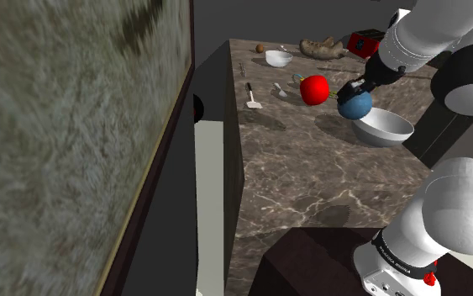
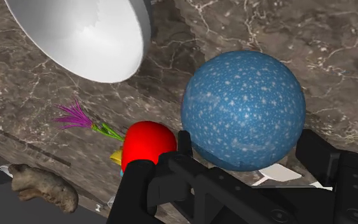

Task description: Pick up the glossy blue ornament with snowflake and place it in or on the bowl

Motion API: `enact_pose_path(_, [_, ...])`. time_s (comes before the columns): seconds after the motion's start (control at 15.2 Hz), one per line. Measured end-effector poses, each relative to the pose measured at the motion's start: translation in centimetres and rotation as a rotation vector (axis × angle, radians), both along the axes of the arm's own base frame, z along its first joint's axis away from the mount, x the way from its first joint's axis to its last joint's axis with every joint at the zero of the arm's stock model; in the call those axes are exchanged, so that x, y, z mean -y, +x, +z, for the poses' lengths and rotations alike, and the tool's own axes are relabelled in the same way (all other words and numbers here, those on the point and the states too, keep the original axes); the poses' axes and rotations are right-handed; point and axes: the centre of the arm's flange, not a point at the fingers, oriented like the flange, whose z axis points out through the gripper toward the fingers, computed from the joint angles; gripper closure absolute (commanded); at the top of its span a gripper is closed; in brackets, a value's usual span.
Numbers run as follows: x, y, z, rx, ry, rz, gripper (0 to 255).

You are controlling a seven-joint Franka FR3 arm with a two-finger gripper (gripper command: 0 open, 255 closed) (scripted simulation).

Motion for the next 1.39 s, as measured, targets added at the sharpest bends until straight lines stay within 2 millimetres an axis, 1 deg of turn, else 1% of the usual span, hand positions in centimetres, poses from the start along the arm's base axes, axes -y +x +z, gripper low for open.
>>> enact_pose_path(0.2, [3.8, -1.8, -0.3, 0.000, 0.001, 0.001, 255])
enact_pose_path(0.33, [6.2, -2.3, -0.2, 0.000, 0.001, 0.001, 255])
enact_pose_path(0.59, [11.2, -4.0, -0.4, 0.000, 0.002, 0.001, 255])
enact_pose_path(0.66, [12.2, -4.2, -0.2, 0.000, 0.001, 0.002, 255])
enact_pose_path(0.73, [13.7, -4.9, -0.3, 0.001, 0.002, 0.000, 255])
enact_pose_path(0.79, [14.6, -5.6, -0.1, 0.001, 0.001, 0.001, 255])
enact_pose_path(0.99, [18.3, -7.0, -0.3, 0.000, 0.001, 0.002, 255])
enact_pose_path(1.06, [19.9, -7.3, -0.1, 0.000, 0.002, 0.001, 255])
enact_pose_path(1.19, [20.8, -7.9, -0.8, 0.000, 0.001, 0.002, 255])
enact_pose_path(1.39, [21.1, -8.0, -2.3, -0.001, 0.000, 0.002, 255])
